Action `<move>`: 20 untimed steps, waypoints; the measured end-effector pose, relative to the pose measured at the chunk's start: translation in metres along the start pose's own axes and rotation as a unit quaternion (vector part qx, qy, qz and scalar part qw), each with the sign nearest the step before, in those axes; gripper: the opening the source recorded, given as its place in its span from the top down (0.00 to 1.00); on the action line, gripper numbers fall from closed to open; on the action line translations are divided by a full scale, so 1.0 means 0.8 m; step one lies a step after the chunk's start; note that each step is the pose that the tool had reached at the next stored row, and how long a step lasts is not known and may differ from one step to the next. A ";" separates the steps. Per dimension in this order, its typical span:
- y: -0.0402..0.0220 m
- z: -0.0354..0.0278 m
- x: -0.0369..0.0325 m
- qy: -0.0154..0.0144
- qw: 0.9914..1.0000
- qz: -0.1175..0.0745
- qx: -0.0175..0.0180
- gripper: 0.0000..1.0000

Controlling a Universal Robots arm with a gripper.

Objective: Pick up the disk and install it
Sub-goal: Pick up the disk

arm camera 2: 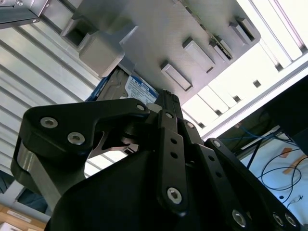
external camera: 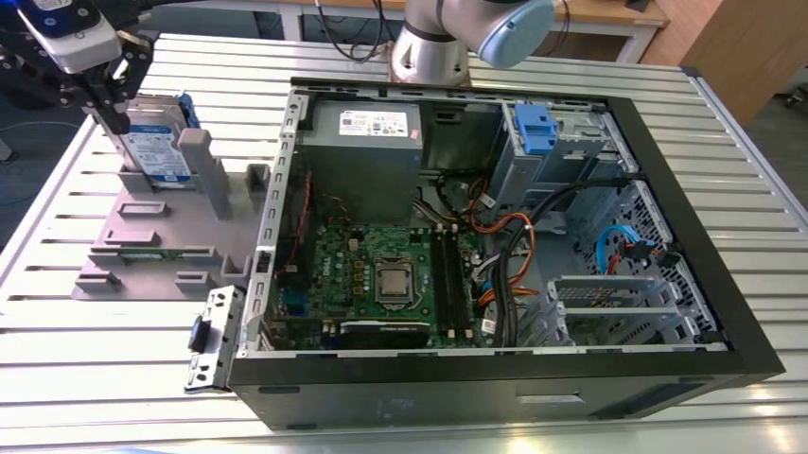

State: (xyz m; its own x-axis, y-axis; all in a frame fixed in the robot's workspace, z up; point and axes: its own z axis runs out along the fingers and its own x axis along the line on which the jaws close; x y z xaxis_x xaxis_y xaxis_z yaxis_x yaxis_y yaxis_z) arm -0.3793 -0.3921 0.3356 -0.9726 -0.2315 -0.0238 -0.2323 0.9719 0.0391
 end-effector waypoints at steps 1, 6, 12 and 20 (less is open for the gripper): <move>0.0000 0.0000 0.0000 0.000 1.000 -0.001 0.000 0.89; 0.0000 0.0000 0.0000 0.000 1.000 -0.004 0.000 0.89; 0.0000 0.0000 0.0000 0.000 1.000 -0.008 0.000 0.89; 0.0000 0.0000 0.0000 0.000 1.000 -0.012 0.000 0.89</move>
State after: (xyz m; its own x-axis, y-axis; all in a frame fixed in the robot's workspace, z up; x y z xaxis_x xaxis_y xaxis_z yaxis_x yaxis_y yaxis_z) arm -0.3793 -0.3921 0.3356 -0.9666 -0.2552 -0.0238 -0.2560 0.9659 0.0390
